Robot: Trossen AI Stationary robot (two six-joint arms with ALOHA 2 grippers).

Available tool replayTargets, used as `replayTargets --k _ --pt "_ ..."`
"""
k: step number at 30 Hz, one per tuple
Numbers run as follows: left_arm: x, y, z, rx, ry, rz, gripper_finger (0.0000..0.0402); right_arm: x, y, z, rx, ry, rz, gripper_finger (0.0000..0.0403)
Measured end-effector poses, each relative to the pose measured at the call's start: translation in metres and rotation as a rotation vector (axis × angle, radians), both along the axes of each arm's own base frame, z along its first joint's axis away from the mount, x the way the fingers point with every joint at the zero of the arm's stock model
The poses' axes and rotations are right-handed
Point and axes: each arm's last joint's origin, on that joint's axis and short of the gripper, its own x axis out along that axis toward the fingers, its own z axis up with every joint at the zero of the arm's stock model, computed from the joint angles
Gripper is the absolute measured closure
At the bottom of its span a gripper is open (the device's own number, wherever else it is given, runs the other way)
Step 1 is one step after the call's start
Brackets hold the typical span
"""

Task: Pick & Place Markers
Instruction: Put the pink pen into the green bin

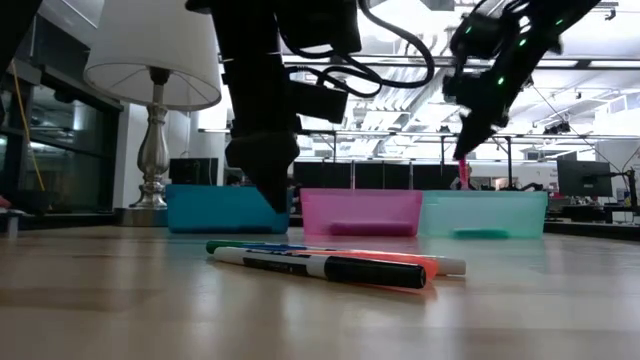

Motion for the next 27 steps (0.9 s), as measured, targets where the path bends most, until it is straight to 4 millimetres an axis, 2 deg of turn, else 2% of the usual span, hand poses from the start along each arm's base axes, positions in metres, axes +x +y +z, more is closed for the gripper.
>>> replayTargets --k 6,17,21,27 --pt "-0.001 0.0 0.0 0.006 0.004 0.004 0.0259 0.022 -0.022 -0.022 0.017 0.248 0.148 0.0363" --pt "-0.002 0.0 0.0 -0.004 0.01 0.016 0.0259 0.06 -0.052 -0.024 0.103 0.582 0.307 0.0363" --pt "-0.002 0.0 0.0 -0.011 0.01 0.015 0.0259 0.066 -0.057 -0.035 0.163 0.683 0.345 0.0363" --pt "-0.002 0.0 0.0 -0.019 0.012 0.015 0.0259 0.063 -0.057 -0.057 0.191 0.836 0.345 0.0356"
